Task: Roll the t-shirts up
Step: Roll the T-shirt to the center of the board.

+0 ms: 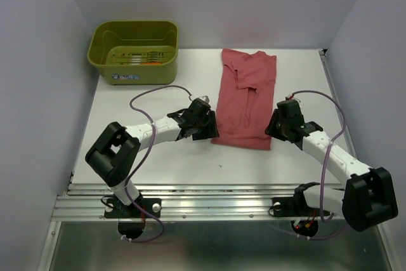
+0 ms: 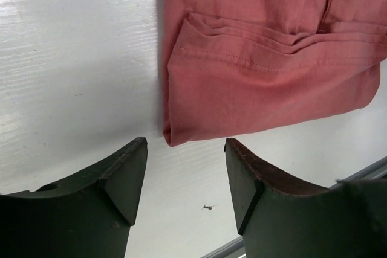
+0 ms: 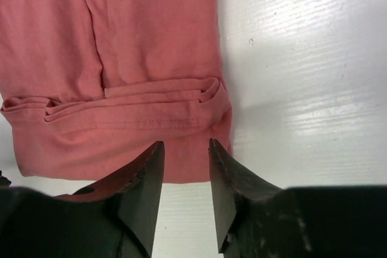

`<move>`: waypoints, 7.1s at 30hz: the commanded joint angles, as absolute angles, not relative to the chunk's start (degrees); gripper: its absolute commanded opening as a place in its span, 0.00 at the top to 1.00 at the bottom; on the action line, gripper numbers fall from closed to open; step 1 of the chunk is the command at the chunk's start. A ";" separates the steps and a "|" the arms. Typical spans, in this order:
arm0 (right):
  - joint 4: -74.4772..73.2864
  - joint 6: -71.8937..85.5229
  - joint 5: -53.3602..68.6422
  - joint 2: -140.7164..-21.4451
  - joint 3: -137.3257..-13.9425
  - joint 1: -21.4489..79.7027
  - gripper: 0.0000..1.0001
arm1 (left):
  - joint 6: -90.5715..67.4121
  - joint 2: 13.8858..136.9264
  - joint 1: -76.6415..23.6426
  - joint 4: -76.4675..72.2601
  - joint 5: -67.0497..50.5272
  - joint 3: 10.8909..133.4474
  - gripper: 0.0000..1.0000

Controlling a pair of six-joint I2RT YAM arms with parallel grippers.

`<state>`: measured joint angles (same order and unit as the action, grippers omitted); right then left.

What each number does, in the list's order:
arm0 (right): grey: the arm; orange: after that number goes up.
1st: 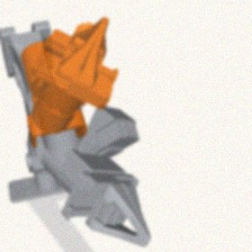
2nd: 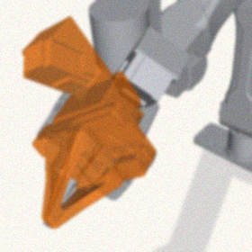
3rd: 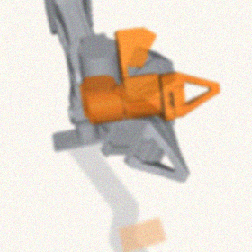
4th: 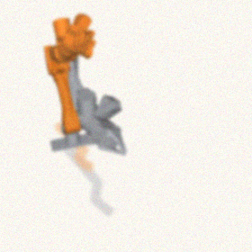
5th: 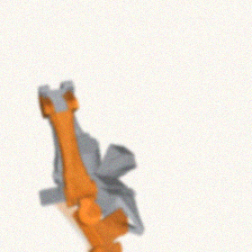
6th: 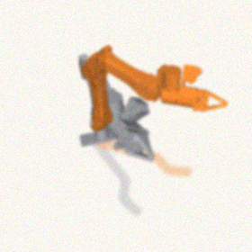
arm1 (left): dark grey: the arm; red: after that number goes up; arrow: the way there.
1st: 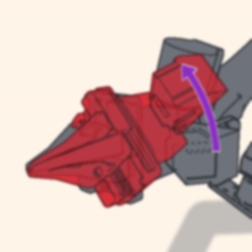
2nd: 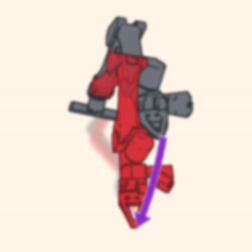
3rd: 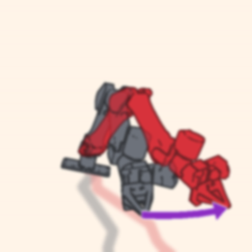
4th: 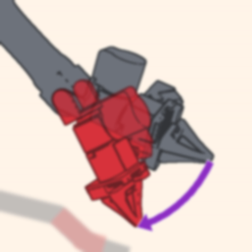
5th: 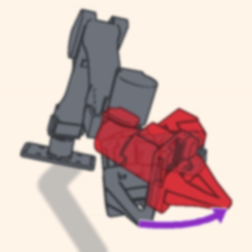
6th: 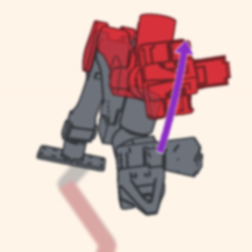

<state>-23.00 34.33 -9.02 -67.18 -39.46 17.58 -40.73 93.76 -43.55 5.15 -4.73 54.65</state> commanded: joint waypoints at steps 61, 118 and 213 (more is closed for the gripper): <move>-34.54 48.43 5.89 -47.19 -24.34 13.10 0.99 | -53.52 80.59 -45.70 6.49 -3.87 41.74 1.00; -34.64 45.00 6.33 -50.79 -32.34 13.10 0.66 | -46.76 84.55 -43.07 14.86 -3.16 46.23 1.00; -25.50 41.04 11.95 -55.11 -27.34 15.64 0.58 | -48.95 84.29 -45.09 7.29 0.26 41.84 1.00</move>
<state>-28.34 37.95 8.45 -55.24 -29.65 14.06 -49.98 85.03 -45.25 7.84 0.03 42.72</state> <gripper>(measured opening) 0.415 0.023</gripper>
